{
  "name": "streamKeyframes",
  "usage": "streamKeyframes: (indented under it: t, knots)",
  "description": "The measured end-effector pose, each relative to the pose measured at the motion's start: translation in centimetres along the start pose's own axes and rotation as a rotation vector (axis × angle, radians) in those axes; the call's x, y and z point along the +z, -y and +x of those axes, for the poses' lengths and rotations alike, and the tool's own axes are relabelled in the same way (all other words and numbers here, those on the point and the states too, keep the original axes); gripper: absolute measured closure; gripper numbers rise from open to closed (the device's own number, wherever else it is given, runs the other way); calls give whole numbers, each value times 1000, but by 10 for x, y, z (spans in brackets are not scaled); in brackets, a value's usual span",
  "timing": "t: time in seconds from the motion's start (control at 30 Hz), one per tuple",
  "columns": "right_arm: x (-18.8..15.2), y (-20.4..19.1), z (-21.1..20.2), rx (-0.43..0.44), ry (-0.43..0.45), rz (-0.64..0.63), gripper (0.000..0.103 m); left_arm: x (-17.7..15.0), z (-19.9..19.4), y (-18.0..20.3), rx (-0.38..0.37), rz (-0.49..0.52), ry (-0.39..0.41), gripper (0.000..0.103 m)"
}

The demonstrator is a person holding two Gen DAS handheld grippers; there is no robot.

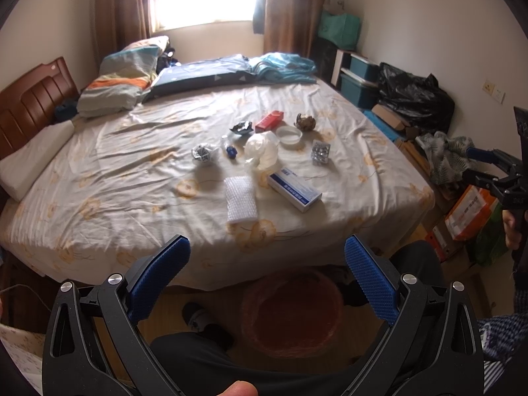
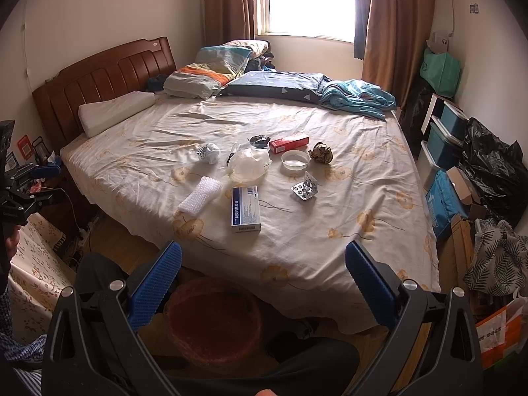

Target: Collect trash

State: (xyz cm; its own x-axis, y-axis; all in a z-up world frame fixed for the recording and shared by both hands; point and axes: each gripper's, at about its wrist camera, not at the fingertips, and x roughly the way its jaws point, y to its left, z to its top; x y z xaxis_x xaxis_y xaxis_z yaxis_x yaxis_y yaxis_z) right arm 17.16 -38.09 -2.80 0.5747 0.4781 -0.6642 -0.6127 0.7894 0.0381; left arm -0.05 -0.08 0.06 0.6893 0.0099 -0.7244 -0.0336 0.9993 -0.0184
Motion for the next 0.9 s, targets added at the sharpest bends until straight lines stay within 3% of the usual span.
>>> streamKeyframes:
  t: [0.9]
  knots:
    - [5,-3,2,5,-1,-1,5,0,0,0,0,0,-2,6]
